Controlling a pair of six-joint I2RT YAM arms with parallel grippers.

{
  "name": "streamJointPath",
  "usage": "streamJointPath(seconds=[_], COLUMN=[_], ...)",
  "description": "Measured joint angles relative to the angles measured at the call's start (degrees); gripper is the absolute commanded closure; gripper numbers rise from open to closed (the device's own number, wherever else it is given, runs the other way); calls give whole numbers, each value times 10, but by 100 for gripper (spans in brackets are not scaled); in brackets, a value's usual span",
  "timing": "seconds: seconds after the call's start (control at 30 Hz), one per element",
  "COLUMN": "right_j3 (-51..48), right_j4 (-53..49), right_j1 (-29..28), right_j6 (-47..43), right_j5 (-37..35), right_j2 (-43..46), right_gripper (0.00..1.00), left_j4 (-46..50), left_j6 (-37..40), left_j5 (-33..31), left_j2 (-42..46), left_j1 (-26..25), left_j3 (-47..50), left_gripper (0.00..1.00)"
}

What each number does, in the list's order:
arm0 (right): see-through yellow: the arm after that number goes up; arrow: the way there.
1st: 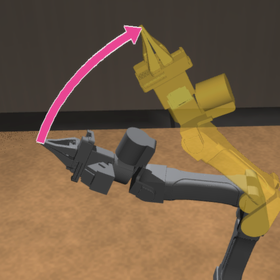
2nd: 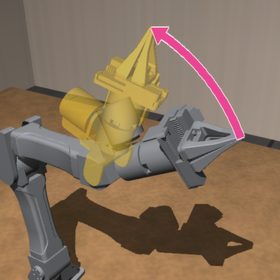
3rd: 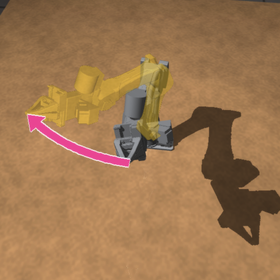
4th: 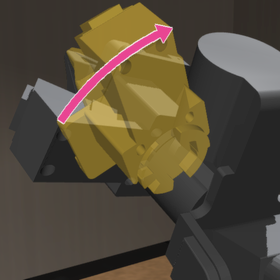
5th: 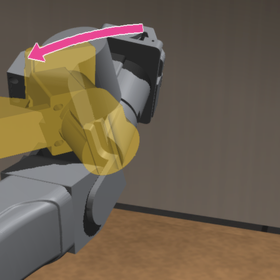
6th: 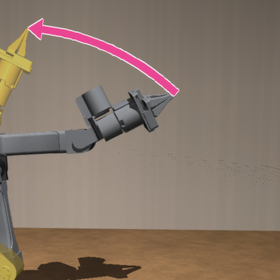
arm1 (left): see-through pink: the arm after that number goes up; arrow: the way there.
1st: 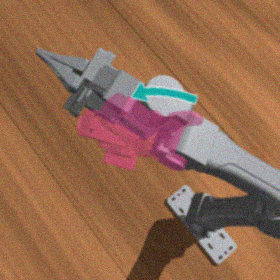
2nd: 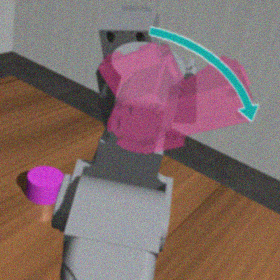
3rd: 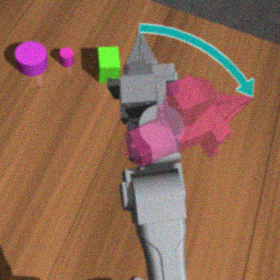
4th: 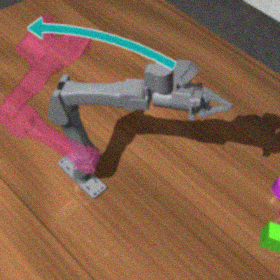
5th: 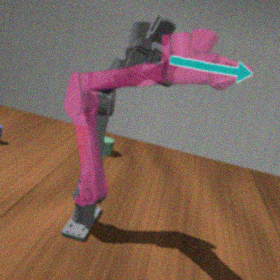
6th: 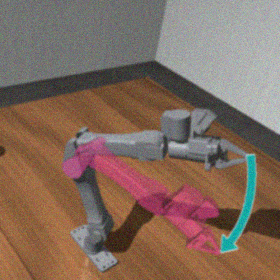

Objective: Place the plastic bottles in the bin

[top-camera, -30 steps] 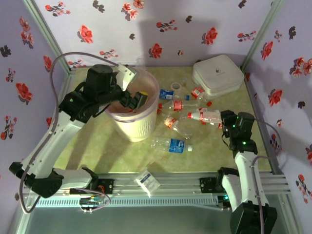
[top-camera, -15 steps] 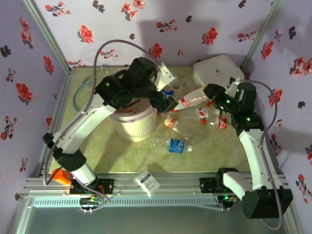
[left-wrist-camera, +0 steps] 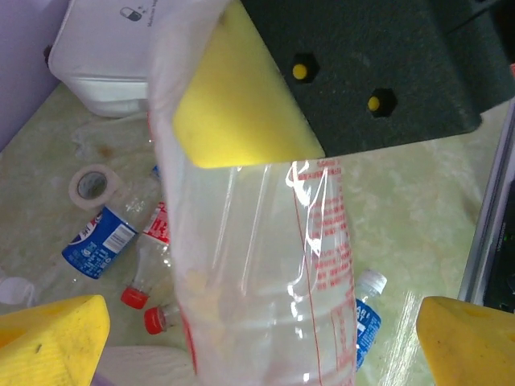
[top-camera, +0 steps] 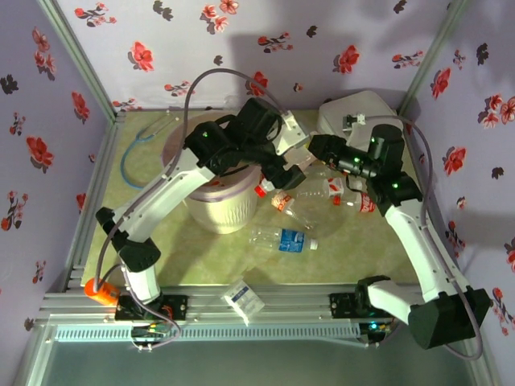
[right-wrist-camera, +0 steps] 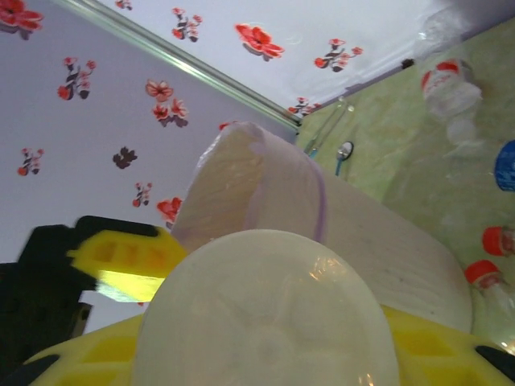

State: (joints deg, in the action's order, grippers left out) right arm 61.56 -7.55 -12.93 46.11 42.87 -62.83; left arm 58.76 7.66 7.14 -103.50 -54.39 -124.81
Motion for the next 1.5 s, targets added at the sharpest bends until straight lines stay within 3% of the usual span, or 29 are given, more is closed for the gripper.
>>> streamJointPath(seconds=[0.33,0.6,0.7,0.9,1.23,1.37,1.5], right_j3=[0,-1,-1,-1,43,42,24], right_j4=[53,71,78,76,-64,-94,-103], right_j1=[-20,-21,-21,-21,28,68,80], right_j6=[18,28,35,38,-27,-35,-42], right_j5=[18,19,19,20,8,2,-15], right_j2=[-8,-13,-18,-25,-12,17,42], right_gripper=[52,52,49,29,18,9,8], left_j4=[-16,-29,-36,-43,-52,-64,-74], left_j6=[-15,-28,-30,-31,-50,-60,-72], left_j5=[11,21,22,26,26,26,36], left_j2=[-8,-8,-8,-8,0,21,51], left_j1=[7,17,20,26,63,77,94], left_j3=[0,6,10,24,50,53,52], left_gripper=[24,49,51,53,54,55,55])
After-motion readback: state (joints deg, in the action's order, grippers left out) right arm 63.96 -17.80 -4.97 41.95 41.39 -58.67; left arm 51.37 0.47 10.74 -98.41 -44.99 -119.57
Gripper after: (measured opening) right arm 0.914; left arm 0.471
